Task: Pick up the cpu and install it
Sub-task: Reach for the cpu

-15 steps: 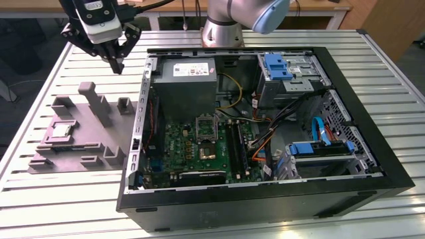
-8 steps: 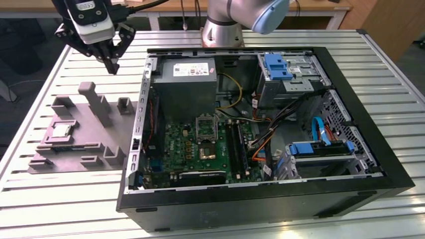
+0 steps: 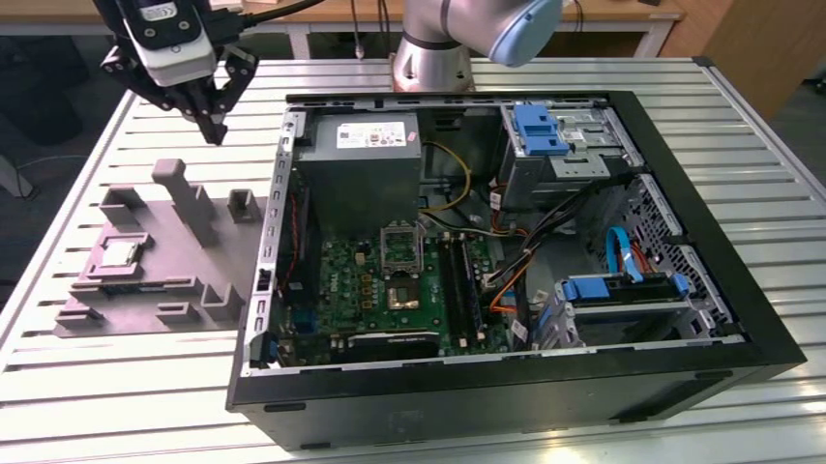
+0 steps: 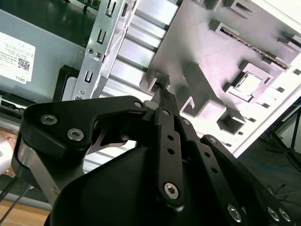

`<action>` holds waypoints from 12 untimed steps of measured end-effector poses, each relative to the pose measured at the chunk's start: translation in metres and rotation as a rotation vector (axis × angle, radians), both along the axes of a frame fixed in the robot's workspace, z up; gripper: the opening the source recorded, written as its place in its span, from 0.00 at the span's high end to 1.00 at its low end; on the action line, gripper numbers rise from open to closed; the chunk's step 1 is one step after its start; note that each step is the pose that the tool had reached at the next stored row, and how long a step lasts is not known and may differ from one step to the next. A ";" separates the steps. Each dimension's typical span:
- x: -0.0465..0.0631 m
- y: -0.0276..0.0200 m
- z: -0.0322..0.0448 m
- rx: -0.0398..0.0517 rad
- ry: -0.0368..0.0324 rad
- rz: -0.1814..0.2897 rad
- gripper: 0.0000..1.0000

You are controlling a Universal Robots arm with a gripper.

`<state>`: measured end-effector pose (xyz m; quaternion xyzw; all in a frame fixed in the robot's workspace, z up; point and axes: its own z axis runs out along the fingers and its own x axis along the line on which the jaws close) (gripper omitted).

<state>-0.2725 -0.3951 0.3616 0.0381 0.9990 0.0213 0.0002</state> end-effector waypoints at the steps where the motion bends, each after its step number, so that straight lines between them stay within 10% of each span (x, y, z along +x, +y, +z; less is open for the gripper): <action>1: -0.001 0.0000 0.0000 0.0000 0.0000 0.000 0.89; 12: -0.007 0.0000 -0.0002 -0.0001 0.0001 0.000 0.89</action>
